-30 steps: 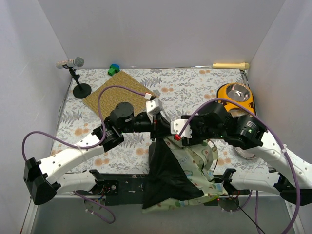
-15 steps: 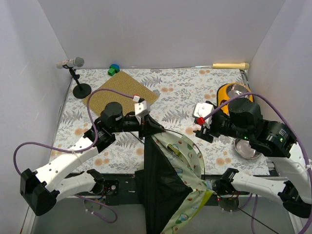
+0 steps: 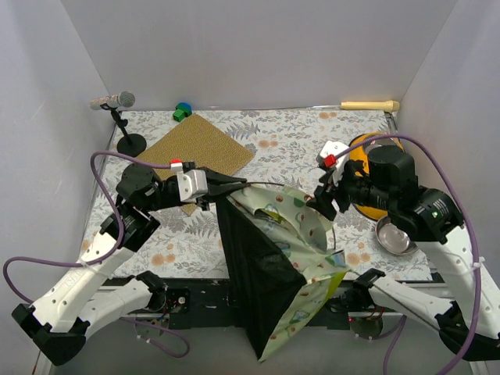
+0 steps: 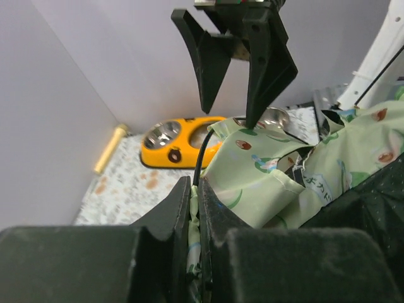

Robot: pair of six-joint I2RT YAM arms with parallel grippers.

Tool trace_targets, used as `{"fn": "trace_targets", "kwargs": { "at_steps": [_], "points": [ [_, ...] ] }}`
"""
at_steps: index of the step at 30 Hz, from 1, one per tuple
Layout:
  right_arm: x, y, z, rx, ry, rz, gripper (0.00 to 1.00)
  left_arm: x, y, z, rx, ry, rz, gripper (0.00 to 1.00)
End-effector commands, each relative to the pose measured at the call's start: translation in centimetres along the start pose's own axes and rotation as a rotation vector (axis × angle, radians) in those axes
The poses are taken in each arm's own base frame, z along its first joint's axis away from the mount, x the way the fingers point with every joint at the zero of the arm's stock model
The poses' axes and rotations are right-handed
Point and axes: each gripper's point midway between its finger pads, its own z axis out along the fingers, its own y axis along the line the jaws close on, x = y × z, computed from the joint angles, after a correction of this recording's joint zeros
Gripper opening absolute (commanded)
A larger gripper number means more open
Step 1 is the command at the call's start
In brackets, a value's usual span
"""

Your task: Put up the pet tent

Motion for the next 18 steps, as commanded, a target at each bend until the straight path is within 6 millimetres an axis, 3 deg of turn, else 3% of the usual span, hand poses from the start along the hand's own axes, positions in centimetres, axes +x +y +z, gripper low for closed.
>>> {"fn": "trace_targets", "kwargs": {
  "at_steps": [1,4,5,6,8,11,14,16,17,18],
  "points": [
    [-6.6,2.3,-0.4,-0.179,-0.222,-0.042,0.73,-4.5,3.0,0.5,-0.063,-0.082,0.239,0.0],
    [-5.7,4.5,-0.4,-0.32,-0.205,-0.112,0.64,-5.6,3.4,0.6,-0.065,-0.106,0.302,0.0],
    [-5.3,4.6,-0.3,-0.327,-0.194,-0.125,0.56,-5.8,3.7,0.6,-0.08,-0.111,0.321,0.0],
    [-5.0,4.6,-0.3,-0.329,-0.184,-0.141,0.44,-5.9,4.3,0.5,-0.11,-0.106,0.334,0.0],
    [-5.4,3.7,-0.1,-0.284,-0.186,-0.158,0.05,-5.8,5.3,0.4,-0.165,-0.094,0.361,0.0],
    [-8.0,-0.1,0.2,-0.088,-0.222,-0.138,0.01,-4.4,7.3,-0.1,-0.276,-0.053,0.401,0.03],
    [-11.6,-3.7,-0.2,0.087,-0.285,-0.154,0.01,-3.5,10.3,-0.7,-0.438,-0.032,0.328,0.51],
    [-13.6,-6.3,-0.9,0.217,-0.309,-0.165,0.01,-4.5,12.5,-1.0,-0.559,-0.058,0.213,0.89],
    [-14.1,-7.5,-1.0,0.27,-0.298,-0.169,0.01,-4.8,13.6,-1.1,-0.616,-0.068,0.145,0.98],
    [-14.5,-8.6,-1.3,0.324,-0.283,-0.16,0.01,-5.1,14.8,-1.6,-0.678,-0.071,0.091,0.98]
  ]
}}
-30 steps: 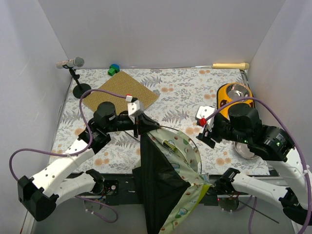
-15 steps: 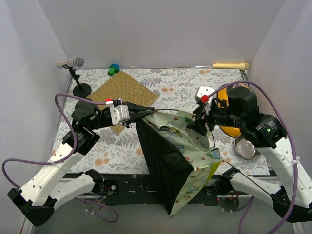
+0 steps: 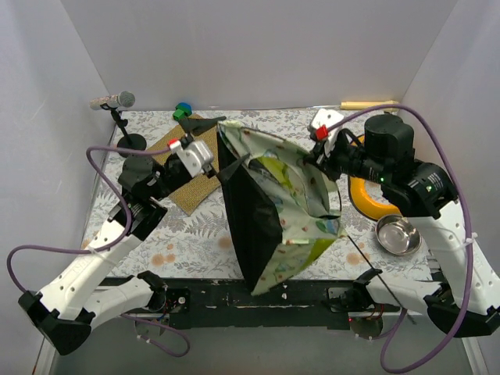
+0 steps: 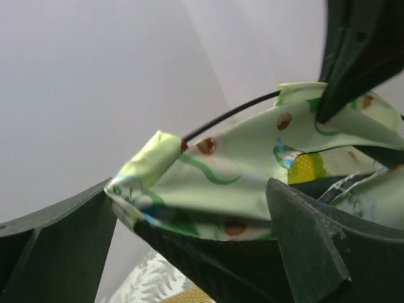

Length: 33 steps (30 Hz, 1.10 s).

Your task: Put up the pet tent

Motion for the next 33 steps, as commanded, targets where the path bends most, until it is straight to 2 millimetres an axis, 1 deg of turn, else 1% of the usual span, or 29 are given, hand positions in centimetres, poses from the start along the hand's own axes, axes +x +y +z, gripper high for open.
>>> {"fn": "trace_targets", "kwargs": {
  "at_steps": [1,2,4,6,7,8,10,11,12,13,14,16,18,19,21,22,25,27,28,29,30,31,32,33],
  "points": [
    [-5.7,-8.2,-2.1,0.386,-0.08,-0.037,0.01,-0.1,7.8,0.2,-0.398,0.052,-0.199,0.98],
    [-5.7,-9.0,-2.4,0.428,-0.054,-0.029,0.01,-0.2,8.9,-0.1,-0.444,0.052,-0.233,0.98],
    [-5.0,-9.9,-2.0,0.457,0.013,-0.022,0.01,0.3,10.0,-0.9,-0.497,0.066,-0.302,0.98],
    [-4.2,-10.8,-1.4,0.488,0.08,0.001,0.01,1.6,9.8,-1.6,-0.509,0.116,-0.388,0.98],
    [-4.0,-10.9,-0.5,0.48,0.106,0.008,0.01,2.0,9.0,-1.6,-0.481,0.132,-0.423,0.98],
    [-3.8,-11.1,-0.1,0.483,0.135,0.023,0.01,2.6,8.0,-1.5,-0.438,0.159,-0.458,0.98],
    [-3.1,-11.2,1.3,0.467,0.191,0.059,0.01,2.6,5.8,-1.1,-0.335,0.171,-0.538,0.98],
    [-2.2,-10.9,2.2,0.444,0.237,0.076,0.01,2.3,4.2,-0.8,-0.249,0.174,-0.559,0.98],
    [-2.0,-10.7,3.2,0.417,0.255,0.1,0.01,2.4,2.7,-0.6,-0.161,0.183,-0.567,0.97],
    [-1.9,-10.4,3.8,0.39,0.27,0.115,0.01,2.2,0.7,-0.5,-0.047,0.191,-0.569,0.93],
    [-1.7,-10.1,4.5,0.364,0.285,0.135,0.01,2.1,-1.3,-0.7,0.069,0.196,-0.552,0.92],
    [-1.7,-9.5,5.5,0.317,0.277,0.168,0.01,2.4,-4.6,-1.8,0.272,0.209,-0.483,0.87],
    [-1.2,-9.0,6.3,0.296,0.278,0.193,0.01,2.9,-6.4,-2.6,0.396,0.205,-0.42,0.85],
    [-1.1,-8.8,6.6,0.286,0.275,0.199,0.01,3.0,-7.0,-2.6,0.441,0.192,-0.394,0.85],
    [-1.4,-8.5,7.0,0.27,0.256,0.221,0.01,3.0,-7.4,-2.2,0.509,0.156,-0.35,0.86],
    [-1.7,-8.3,7.1,0.257,0.249,0.231,0.01,3.3,-7.3,-1.6,0.522,0.148,-0.336,0.86],
    [-2.1,-8.0,7.4,0.222,0.236,0.284,0.01,4.2,-5.9,0.6,0.493,0.131,-0.323,0.85],
    [-1.7,-8.2,7.4,0.228,0.239,0.317,0.01,4.7,-6.0,1.4,0.526,0.116,-0.294,0.84],
    [-1.4,-8.3,7.4,0.232,0.247,0.332,0.01,5.0,-6.2,1.3,0.547,0.108,-0.27,0.83],
    [-1.5,-8.0,7.5,0.203,0.237,0.356,0.01,5.4,-6.5,1.3,0.564,0.097,-0.239,0.79],
    [-1.5,-8.1,7.5,0.192,0.228,0.376,0.01,6.3,-6.8,1.2,0.57,0.102,-0.215,0.74],
    [-1.7,-8.0,7.3,0.176,0.216,0.392,0.01,7.0,-7.1,1.1,0.575,0.106,-0.198,0.65],
    [-1.9,-8.1,7.3,0.163,0.202,0.414,0.01,7.4,-7.2,0.9,0.581,0.104,-0.176,0.6],
    [-2.1,-8.1,7.2,0.157,0.188,0.425,0.01,7.4,-7.3,0.8,0.586,0.097,-0.152,0.53]
  ]
}}
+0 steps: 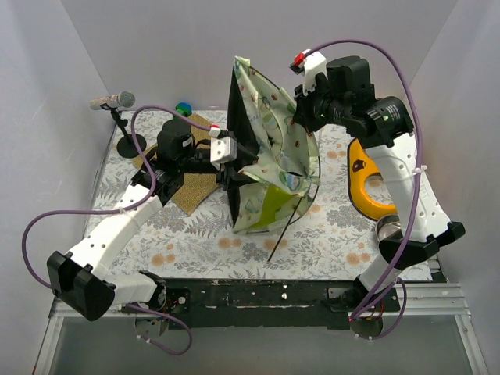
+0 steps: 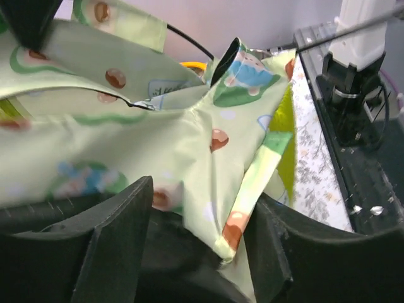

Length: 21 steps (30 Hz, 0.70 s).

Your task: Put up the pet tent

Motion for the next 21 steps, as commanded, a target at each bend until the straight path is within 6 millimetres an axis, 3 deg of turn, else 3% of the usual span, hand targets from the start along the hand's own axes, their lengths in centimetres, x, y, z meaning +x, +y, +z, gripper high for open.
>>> {"fn": "trace_targets", "kwargs": {
  "at_steps": [1,6,9,11,12,14,16,19,21],
  "points": [
    [1.2,2.0,-0.2,-0.149,0.047,0.12,0.01,-1.3,-1.1,-0.3,0.057,-0.046,0.214,0.46],
    [1.7,3.6,-0.8,-0.257,0.053,0.173,0.01,-6.3,-0.9,-0.9,0.037,-0.104,0.108,0.02],
    [4.9,4.4,0.3,-0.31,0.146,0.234,0.01,-7.8,-1.8,-1.7,0.023,-0.129,-0.006,0.0],
    [6.7,4.0,1.0,-0.329,0.195,0.282,0.36,-7.6,-2.1,-2.1,-0.016,-0.124,-0.115,0.0],
    [7.2,3.1,1.3,-0.323,0.208,0.309,0.46,-7.2,-2.2,-2.2,-0.034,-0.111,-0.165,0.0],
    [6.7,1.2,1.0,-0.352,0.182,0.364,0.59,-6.8,-2.3,-2.6,-0.074,-0.099,-0.245,0.0],
    [4.8,-1.3,0.3,-0.37,0.114,0.397,0.68,-7.1,-1.6,-3.0,-0.149,-0.109,-0.303,0.0],
    [2.1,-4.5,-2.1,-0.374,-0.02,0.345,0.72,-8.0,-0.3,-3.3,-0.221,-0.127,-0.387,0.0],
    [0.1,-4.9,-4.5,-0.412,-0.135,0.268,0.73,-9.3,0.8,-3.4,-0.253,-0.168,-0.447,0.0]
  ]
}}
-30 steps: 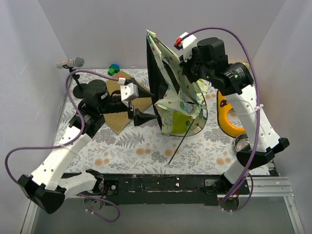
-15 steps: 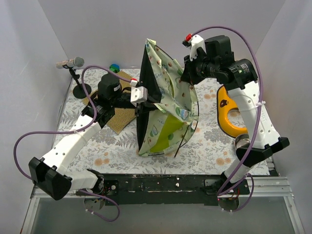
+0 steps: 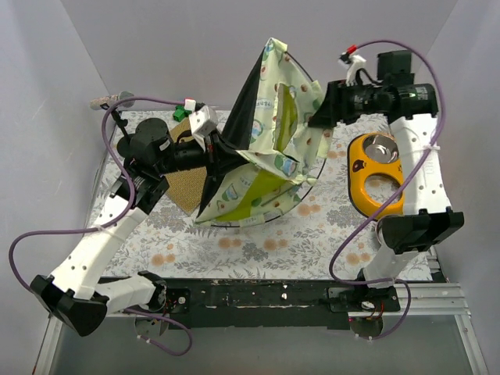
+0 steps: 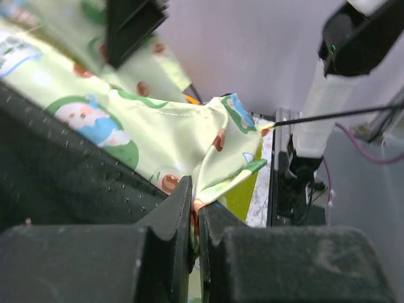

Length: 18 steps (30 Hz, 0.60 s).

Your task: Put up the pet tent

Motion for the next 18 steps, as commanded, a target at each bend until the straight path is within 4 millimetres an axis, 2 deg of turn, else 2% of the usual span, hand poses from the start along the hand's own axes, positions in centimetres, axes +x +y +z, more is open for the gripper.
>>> {"fn": "trace_targets", "kwargs": {
  "at_steps": [1,3,6,10,13,15,18],
  "points": [
    [-4.6,4.8,-7.1,-0.167,-0.245,-0.261,0.73,-4.3,1.2,-0.2,-0.102,-0.101,-0.175,0.0],
    [-5.3,7.6,-9.3,-0.207,-0.343,-0.404,0.71,-5.5,1.7,0.2,-0.102,-0.124,-0.221,0.0],
    [-4.7,10.3,-11.7,-0.203,-0.483,-0.591,0.71,-6.1,2.1,0.6,-0.096,-0.122,-0.27,0.0],
    [-2.9,11.2,-14.1,-0.059,-0.596,-0.763,0.73,-6.1,3.1,0.6,-0.116,-0.111,-0.34,0.0],
    [-1.8,11.5,-14.8,-0.028,-0.585,-0.774,0.74,-6.9,3.7,0.4,-0.145,-0.133,-0.312,0.0],
    [-1.8,12.5,-15.3,-0.055,-0.597,-0.779,0.74,-8.6,4.0,0.2,-0.165,-0.164,-0.253,0.0],
    [-3.3,13.6,-16.4,-0.066,-0.661,-0.778,0.74,-12.0,4.8,-0.3,-0.216,-0.199,-0.148,0.0]
  ]
}}
